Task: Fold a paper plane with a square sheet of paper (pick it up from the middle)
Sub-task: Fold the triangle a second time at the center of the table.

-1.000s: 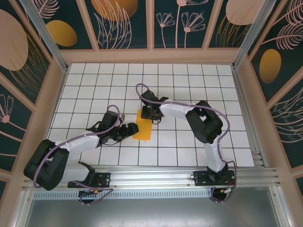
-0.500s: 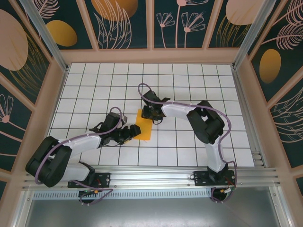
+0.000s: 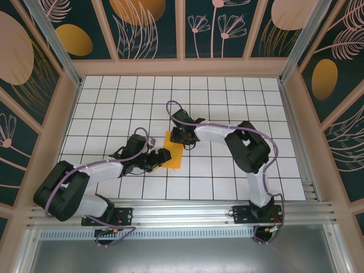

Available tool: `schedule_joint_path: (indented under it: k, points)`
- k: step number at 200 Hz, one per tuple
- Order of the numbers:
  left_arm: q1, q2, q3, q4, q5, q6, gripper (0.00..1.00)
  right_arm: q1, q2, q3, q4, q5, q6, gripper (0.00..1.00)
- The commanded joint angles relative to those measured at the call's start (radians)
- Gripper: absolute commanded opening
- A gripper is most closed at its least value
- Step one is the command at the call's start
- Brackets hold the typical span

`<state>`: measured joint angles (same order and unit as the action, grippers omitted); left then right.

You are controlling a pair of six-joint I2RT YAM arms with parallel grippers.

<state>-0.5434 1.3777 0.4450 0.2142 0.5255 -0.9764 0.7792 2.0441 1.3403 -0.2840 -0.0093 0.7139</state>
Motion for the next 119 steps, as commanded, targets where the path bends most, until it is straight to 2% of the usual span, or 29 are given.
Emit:
schedule_joint_path:
  k: [1,44,119]
  points:
    - [-0.005,-0.001,-0.003,0.062,0.031,-0.016,0.78,-0.012,0.048,-0.057,-0.052,-0.018,0.018,0.42]
    - [-0.006,-0.010,0.003,0.101,0.058,-0.025,0.72,-0.019,0.048,-0.070,-0.040,-0.033,0.019,0.40]
    - [-0.006,0.036,0.049,0.189,0.099,-0.045,0.72,-0.030,0.048,-0.090,-0.018,-0.066,0.026,0.38]
